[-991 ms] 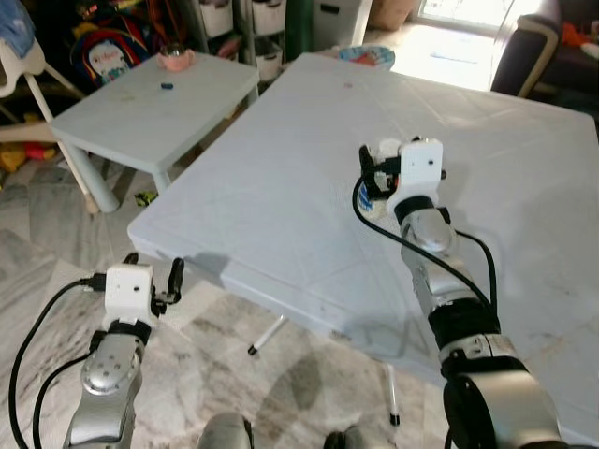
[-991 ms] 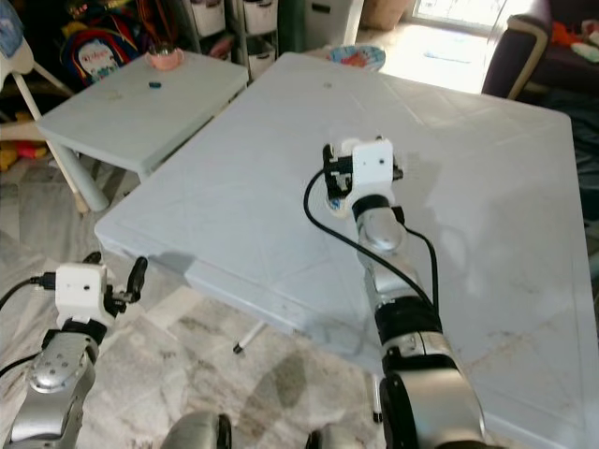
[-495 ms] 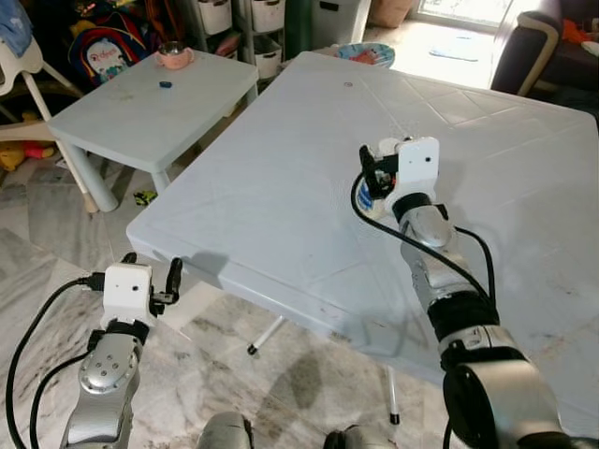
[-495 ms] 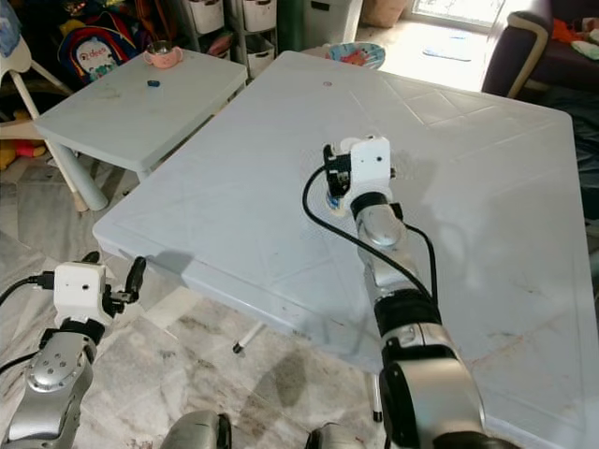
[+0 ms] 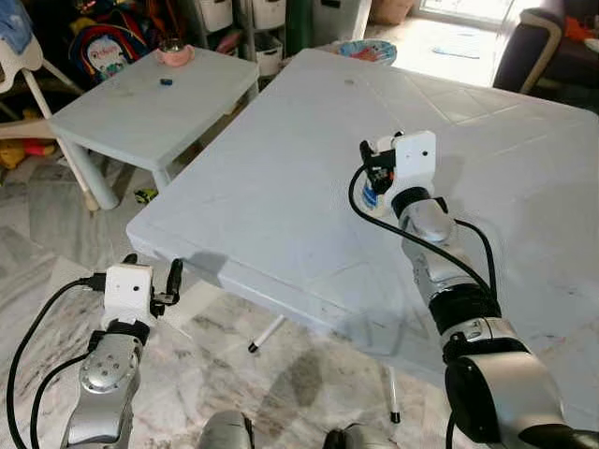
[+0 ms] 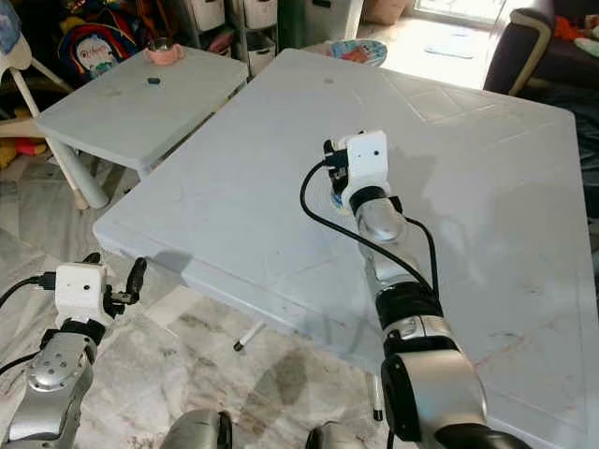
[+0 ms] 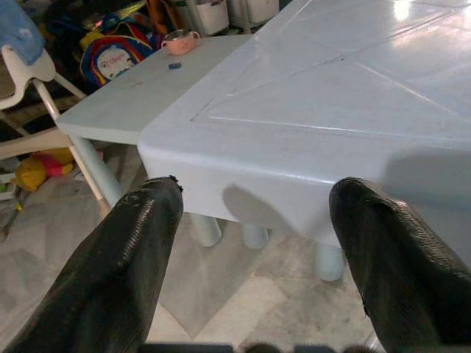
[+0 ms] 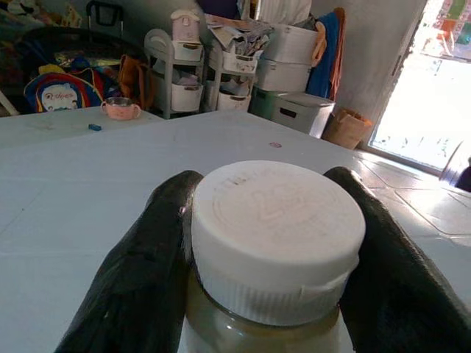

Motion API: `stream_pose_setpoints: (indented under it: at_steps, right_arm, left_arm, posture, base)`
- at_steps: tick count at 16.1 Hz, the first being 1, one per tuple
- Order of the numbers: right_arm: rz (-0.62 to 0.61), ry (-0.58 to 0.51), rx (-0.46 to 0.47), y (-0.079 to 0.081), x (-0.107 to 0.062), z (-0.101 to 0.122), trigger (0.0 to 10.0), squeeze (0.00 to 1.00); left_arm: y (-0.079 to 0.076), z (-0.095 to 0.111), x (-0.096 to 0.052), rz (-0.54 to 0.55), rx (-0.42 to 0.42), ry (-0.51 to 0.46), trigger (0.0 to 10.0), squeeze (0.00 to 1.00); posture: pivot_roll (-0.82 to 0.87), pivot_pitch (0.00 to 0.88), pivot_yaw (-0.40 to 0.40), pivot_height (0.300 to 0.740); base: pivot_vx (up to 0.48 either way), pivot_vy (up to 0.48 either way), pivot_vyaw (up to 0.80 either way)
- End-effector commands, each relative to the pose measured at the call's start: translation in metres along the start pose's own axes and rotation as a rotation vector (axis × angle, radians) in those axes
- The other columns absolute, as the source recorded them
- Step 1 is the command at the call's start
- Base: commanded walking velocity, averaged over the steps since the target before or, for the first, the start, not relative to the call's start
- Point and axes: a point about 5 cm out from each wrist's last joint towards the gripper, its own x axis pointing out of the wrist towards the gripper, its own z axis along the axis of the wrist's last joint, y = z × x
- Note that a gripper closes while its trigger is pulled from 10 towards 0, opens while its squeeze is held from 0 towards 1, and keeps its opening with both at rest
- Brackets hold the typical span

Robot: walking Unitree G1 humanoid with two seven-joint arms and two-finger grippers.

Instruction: Restocking fridge

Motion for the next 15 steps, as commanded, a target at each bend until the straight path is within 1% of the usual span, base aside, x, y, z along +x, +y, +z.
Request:
stream_pose_setpoints:
  at_steps: [1, 2, 3, 5, 7, 8, 9, 10, 11, 12, 13, 15]
  right_arm:
    - [-0.001, 0.004, -0.020, -0.004, -0.003, -0.003, 0.0, 0.00]
    - [0.005, 0.002, -0.042, -0.005, -0.005, -0.005, 0.0, 0.00]
    - [0.011, 0.003, -0.056, -0.006, -0.009, -0.008, 0.0, 0.00]
    - [0.025, 0.009, -0.051, -0.003, -0.016, -0.013, 0.0, 0.00]
    - [0.066, -0.036, -0.013, 0.007, -0.024, -0.010, 0.0, 0.00]
    - [0.087, -0.048, -0.002, 0.014, -0.031, -0.010, 0.0, 0.00]
    - [0.101, -0.048, 0.032, 0.022, -0.039, -0.011, 1.7, 0.00]
    - [0.111, -0.051, 0.049, 0.027, -0.043, -0.011, 10.0, 0.00]
    - [0.214, -0.090, 0.094, 0.045, -0.057, -0.007, 10.0, 0.00]
    - [0.263, -0.107, 0.095, 0.053, -0.064, -0.004, 10.0, 0.00]
    - [0.282, -0.100, 0.111, 0.057, -0.069, -0.004, 10.0, 0.00]
    - [0.287, -0.088, 0.138, 0.059, -0.075, -0.005, 10.0, 0.00]
  left_arm:
    - [0.008, 0.000, -0.001, 0.048, 0.047, 0.012, 10.0, 0.00]
    - [0.013, 0.000, 0.001, 0.078, 0.053, 0.014, 10.0, 0.00]
    - [0.018, 0.001, 0.003, 0.089, 0.040, 0.008, 10.0, 0.00]
    - [0.025, 0.001, 0.003, 0.090, 0.044, 0.020, 10.0, 0.00]
    - [0.029, 0.003, 0.003, 0.066, 0.078, 0.019, 10.0, 0.00]
    - [0.032, 0.006, 0.002, 0.080, 0.072, 0.014, 10.0, 0.00]
    - [0.035, 0.007, 0.001, 0.099, 0.060, 0.018, 10.0, 0.00]
    - [0.035, 0.006, 0.000, 0.108, 0.041, 0.026, 10.0, 0.00]
    - [0.026, 0.003, -0.004, 0.095, 0.009, 0.039, 10.0, 0.00]
    - [0.020, 0.003, -0.006, 0.080, 0.009, 0.038, 10.0, 0.00]
    - [0.012, 0.001, -0.008, 0.080, -0.011, 0.039, 10.0, 0.00]
    - [0.002, 0.000, -0.011, 0.101, -0.054, 0.044, 10.0, 0.00]
  posture:
    - [0.18, 0.083, 0.006, 0.740]
    - [0.18, 0.081, 0.003, 0.740]
    - [0.18, 0.077, 0.000, 0.740]
    - [0.17, 0.068, 0.001, 0.740]
    - [0.17, 0.066, 0.008, 0.740]
    - [0.16, 0.066, 0.009, 0.740]
    - [0.16, 0.065, 0.007, 0.740]
    - [0.16, 0.063, 0.006, 0.740]
    - [0.17, 0.053, 0.004, 0.740]
    - [0.17, 0.045, 0.002, 0.740]
    - [0.16, 0.032, -0.002, 0.740]
    - [0.14, 0.018, -0.004, 0.740]
  base:
    - [0.000, 0.000, 0.00]
    - [0.000, 0.000, 0.00]
    - [0.000, 0.000, 0.00]
    - [0.000, 0.000, 0.00]
    - [0.000, 0.000, 0.00]
    - [0.000, 0.000, 0.00]
    - [0.000, 0.000, 0.00]
    - [0.000, 0.000, 0.00]
    - [0.000, 0.000, 0.80]
    - [0.000, 0.000, 0.80]
    - [0.000, 0.000, 0.80]
    - [0.000, 0.000, 0.80]
